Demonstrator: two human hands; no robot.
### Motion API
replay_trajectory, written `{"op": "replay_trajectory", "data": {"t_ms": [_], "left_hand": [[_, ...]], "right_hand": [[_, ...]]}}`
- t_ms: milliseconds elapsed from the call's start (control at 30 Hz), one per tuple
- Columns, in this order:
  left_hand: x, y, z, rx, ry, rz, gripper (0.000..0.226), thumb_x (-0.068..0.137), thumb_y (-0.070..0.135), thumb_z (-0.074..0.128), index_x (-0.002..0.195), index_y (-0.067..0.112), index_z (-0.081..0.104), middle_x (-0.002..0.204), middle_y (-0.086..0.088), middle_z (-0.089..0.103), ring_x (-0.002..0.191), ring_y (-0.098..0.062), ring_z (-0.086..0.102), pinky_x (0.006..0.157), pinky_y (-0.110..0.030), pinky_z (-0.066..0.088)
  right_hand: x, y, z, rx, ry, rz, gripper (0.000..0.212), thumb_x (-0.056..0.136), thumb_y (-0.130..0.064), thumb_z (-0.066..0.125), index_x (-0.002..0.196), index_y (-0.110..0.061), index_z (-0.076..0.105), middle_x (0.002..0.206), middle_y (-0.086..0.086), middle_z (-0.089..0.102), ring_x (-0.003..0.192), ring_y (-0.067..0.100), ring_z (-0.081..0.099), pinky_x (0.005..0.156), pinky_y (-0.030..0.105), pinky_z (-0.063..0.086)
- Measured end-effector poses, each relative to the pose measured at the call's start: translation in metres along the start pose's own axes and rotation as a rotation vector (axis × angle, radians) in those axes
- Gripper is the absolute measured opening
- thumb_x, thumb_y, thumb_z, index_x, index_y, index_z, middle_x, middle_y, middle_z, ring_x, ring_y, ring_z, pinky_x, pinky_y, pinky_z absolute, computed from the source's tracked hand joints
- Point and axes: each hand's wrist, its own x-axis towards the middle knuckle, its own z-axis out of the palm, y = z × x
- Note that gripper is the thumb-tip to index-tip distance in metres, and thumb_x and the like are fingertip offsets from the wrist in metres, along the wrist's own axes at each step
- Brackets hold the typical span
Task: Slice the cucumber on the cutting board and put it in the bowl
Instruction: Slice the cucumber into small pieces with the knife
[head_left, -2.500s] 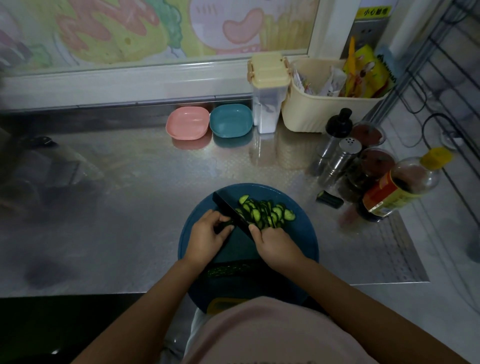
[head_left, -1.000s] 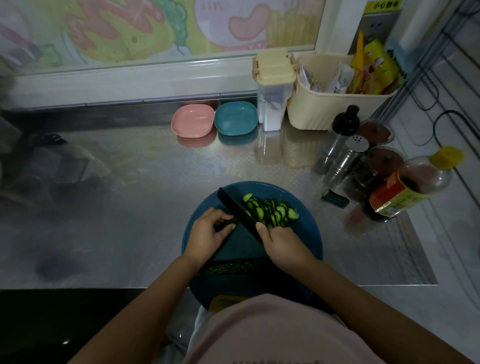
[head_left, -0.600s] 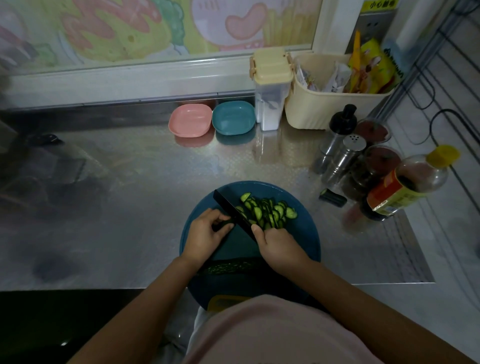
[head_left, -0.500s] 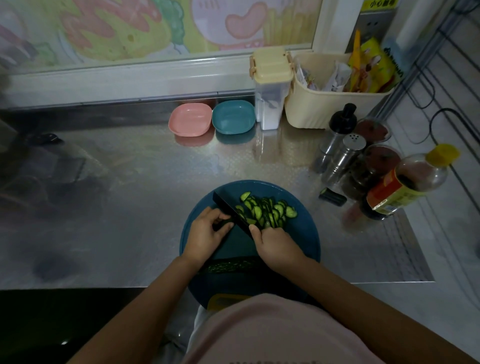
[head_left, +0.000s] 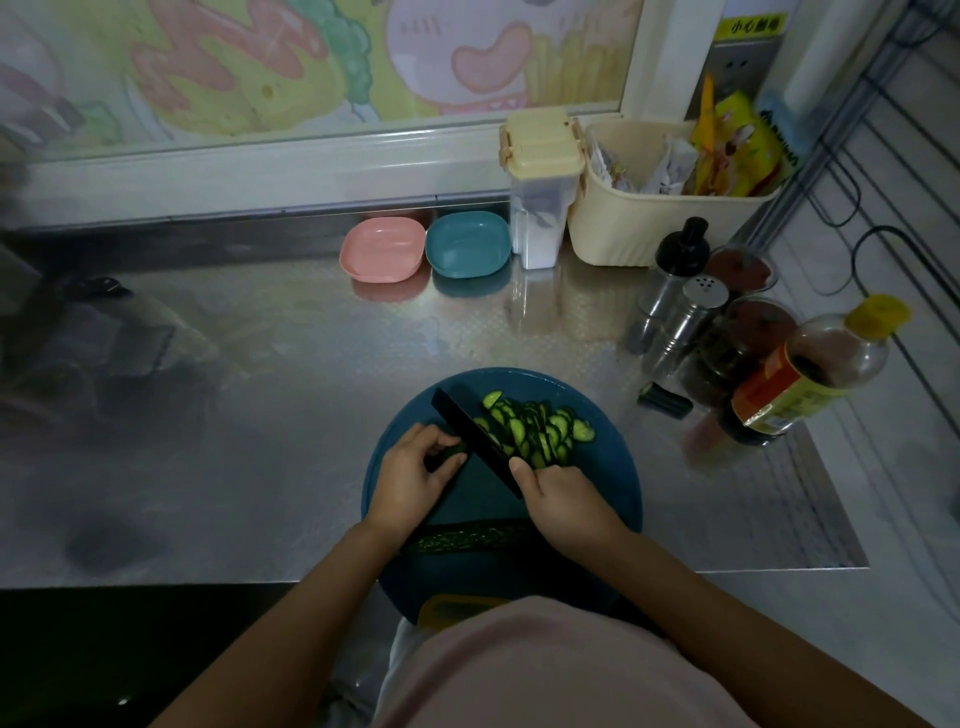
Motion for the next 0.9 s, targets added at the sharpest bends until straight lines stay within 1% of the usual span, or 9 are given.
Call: {"op": "replay_trajectory", "data": {"t_ms": [167,233,333,400,500,600,667,800,900], "left_hand": [[-0.001,-0.001,0.0,-0.002,0.013,0.004,0.013,0.076,0.01,0.076,0.081,0.013,0.065,0.08,0.004,0.059,0.081,-0.007,0.056,0.069,-0.004,0.04],[-0.001,-0.001,0.0,-0.004,0.017,0.009,0.013,0.076,0.01,0.076,0.08,0.013,0.065,0.08,0.003,0.06,0.08,-0.007,0.056,0.069,-0.004,0.04],[0.0,-0.001,0.0,-0.002,0.018,0.009,0.012,0.076,0.01,0.077,0.081,0.012,0.066,0.08,0.001,0.061,0.075,-0.003,0.056,0.069,-0.003,0.04],[-0.001,-0.001,0.0,-0.001,0.019,0.005,0.012,0.076,0.01,0.077,0.081,0.011,0.066,0.08,0.0,0.061,0.075,-0.004,0.056,0.068,-0.003,0.039],[-0.002,-0.002,0.002,0.01,0.022,0.005,0.011,0.076,0.009,0.076,0.081,0.009,0.066,0.079,0.002,0.057,0.075,-0.004,0.054,0.068,-0.003,0.039],[-0.003,-0.003,0.002,0.027,0.021,0.026,0.012,0.077,0.008,0.075,0.08,0.008,0.064,0.079,0.004,0.054,0.078,-0.004,0.052,0.068,-0.004,0.039],[-0.003,-0.004,0.001,0.028,0.018,0.035,0.012,0.076,0.008,0.076,0.081,0.008,0.064,0.082,0.003,0.056,0.08,-0.004,0.053,0.07,-0.005,0.041],[-0.006,-0.004,0.001,0.012,0.026,0.05,0.012,0.077,0.007,0.075,0.083,0.008,0.065,0.084,0.004,0.056,0.082,-0.002,0.054,0.075,-0.004,0.042],[-0.004,-0.003,0.001,0.008,0.032,0.037,0.012,0.077,0.008,0.075,0.082,0.01,0.064,0.083,0.008,0.055,0.082,-0.003,0.055,0.074,-0.005,0.041]], "right_hand": [[-0.001,-0.006,-0.002,0.001,0.008,-0.029,0.061,0.101,-0.043,0.024,0.049,-0.014,0.037,0.051,0.002,0.041,0.049,0.017,0.042,0.05,0.033,0.03],[-0.001,-0.005,0.0,-0.007,0.006,-0.023,0.061,0.101,-0.043,0.023,0.049,-0.014,0.038,0.051,0.002,0.041,0.049,0.016,0.042,0.05,0.032,0.029],[0.001,-0.004,0.001,-0.005,0.004,-0.019,0.061,0.102,-0.043,0.023,0.049,-0.014,0.038,0.051,0.002,0.041,0.049,0.016,0.042,0.046,0.027,0.028],[0.004,-0.003,0.004,-0.001,0.001,-0.01,0.061,0.101,-0.044,0.022,0.05,-0.015,0.039,0.052,0.003,0.043,0.052,0.019,0.045,0.049,0.031,0.032],[0.01,-0.005,0.009,-0.009,-0.015,0.007,0.061,0.1,-0.046,0.019,0.052,-0.016,0.04,0.055,0.003,0.044,0.061,0.026,0.051,0.06,0.034,0.04],[0.012,-0.007,0.011,-0.01,-0.005,0.012,0.063,0.1,-0.047,0.018,0.052,-0.014,0.043,0.054,0.004,0.046,0.062,0.028,0.056,0.063,0.039,0.047],[0.011,-0.006,0.011,-0.017,0.005,0.016,0.062,0.1,-0.046,0.02,0.052,-0.014,0.043,0.053,0.004,0.045,0.06,0.027,0.054,0.061,0.038,0.046],[0.01,-0.001,0.006,-0.015,-0.001,0.026,0.061,0.101,-0.044,0.023,0.051,-0.013,0.041,0.052,0.003,0.043,0.05,0.019,0.045,0.05,0.032,0.033],[0.007,-0.002,0.005,-0.018,-0.006,0.004,0.061,0.101,-0.043,0.024,0.05,-0.013,0.038,0.051,0.003,0.04,0.051,0.02,0.043,0.05,0.033,0.031]]}}
